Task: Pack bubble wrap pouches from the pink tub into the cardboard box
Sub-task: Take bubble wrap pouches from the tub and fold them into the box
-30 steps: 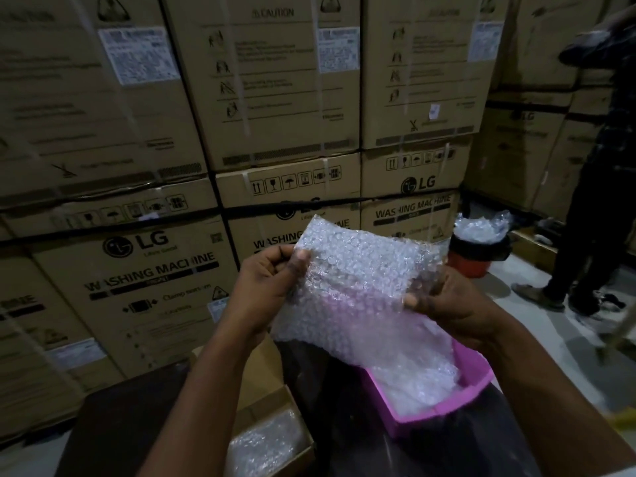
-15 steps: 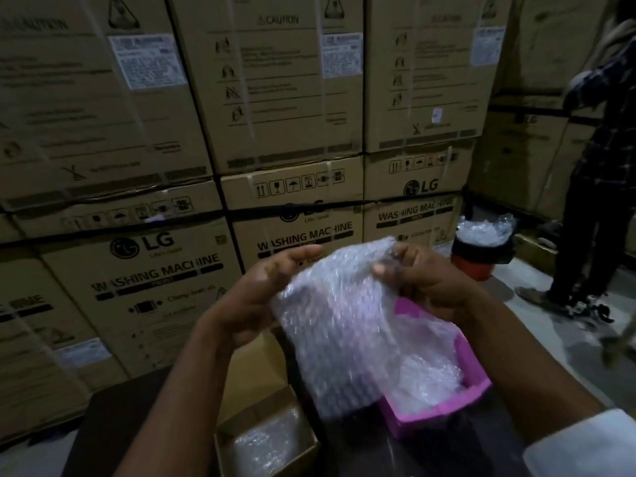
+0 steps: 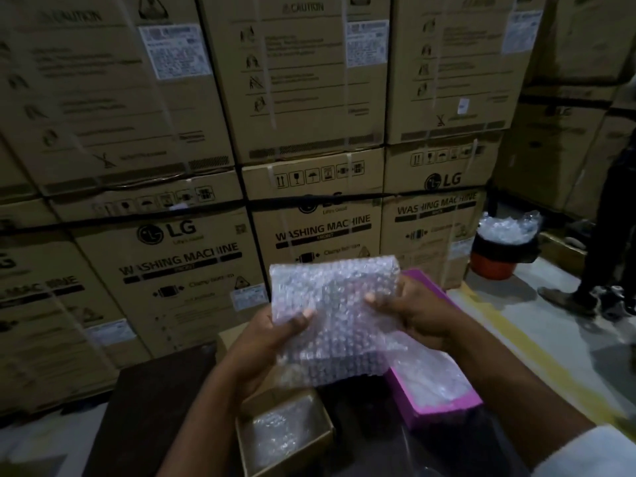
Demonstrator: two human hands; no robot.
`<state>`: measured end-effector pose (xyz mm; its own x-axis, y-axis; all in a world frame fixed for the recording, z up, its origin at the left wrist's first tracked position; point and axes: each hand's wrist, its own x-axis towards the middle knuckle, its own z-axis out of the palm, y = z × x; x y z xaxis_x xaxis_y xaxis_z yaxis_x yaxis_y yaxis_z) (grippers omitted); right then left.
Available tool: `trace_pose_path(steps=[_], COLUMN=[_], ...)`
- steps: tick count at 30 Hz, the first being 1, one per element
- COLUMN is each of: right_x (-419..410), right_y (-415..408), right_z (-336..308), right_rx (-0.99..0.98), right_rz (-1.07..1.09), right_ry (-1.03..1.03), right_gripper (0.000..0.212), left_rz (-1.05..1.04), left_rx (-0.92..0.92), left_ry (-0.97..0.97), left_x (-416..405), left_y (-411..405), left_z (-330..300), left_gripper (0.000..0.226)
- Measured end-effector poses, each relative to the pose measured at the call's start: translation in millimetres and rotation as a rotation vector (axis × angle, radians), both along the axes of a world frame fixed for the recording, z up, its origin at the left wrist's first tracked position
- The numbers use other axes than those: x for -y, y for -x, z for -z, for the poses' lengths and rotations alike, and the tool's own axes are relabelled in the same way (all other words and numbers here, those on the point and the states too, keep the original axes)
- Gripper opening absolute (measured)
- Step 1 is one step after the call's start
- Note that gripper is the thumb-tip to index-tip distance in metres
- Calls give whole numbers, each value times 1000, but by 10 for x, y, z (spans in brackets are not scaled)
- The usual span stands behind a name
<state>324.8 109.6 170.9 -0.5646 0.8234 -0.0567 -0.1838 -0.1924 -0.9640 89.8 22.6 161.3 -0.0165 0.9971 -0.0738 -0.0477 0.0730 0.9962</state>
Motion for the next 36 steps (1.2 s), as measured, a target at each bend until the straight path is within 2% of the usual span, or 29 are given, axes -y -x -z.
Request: trace_pose_path(steps=[2,5,9,10,12,14,16,19,23,27,31,36], right_x=[15,-12,-45,-33,8,55,84,128,166,186,206,213], right_y=[98,238,507,586,729,841,920,999,1071,1133,1163,1185], right_z=[99,217,557,653,813,928,1031,1199,1492,1835,2019,2161], right_rx=[137,219,304,324,394,446,513,619,708,875,1059,1120], right_rz=[26,-34,-64,-64,-30,27,62,35,-7,-112,-139,-162], right_ry=[-39,-94,-87,-97,-193,-306,-416,-641,-802,-851,-868,-908], right_gripper=[32,26,58,62,63,68,72,65,46,41,42,40], left_rz=[-45,-251,-364,-376,-389,-398,-419,-483,-554,-393,-303,-254], left_rx=[22,-30,-144,-146,-150,-273,-405,-635,-767,-905,-1046,-1203], left_ry=[22,25,0,-7,-39,-69,-113,-157,-168,-85,25,94], left_x=[38,110,260,296,371,459,528,556,578,552,506,441], left_y=[73,257,465,510,600,678,715,718,768,771,746,682], left_z=[77,264,534,597,727,839,926,1077,1403,1718,1932,2024], left_gripper=[47,44,32,36,62,84,88,91,71,40,29,27])
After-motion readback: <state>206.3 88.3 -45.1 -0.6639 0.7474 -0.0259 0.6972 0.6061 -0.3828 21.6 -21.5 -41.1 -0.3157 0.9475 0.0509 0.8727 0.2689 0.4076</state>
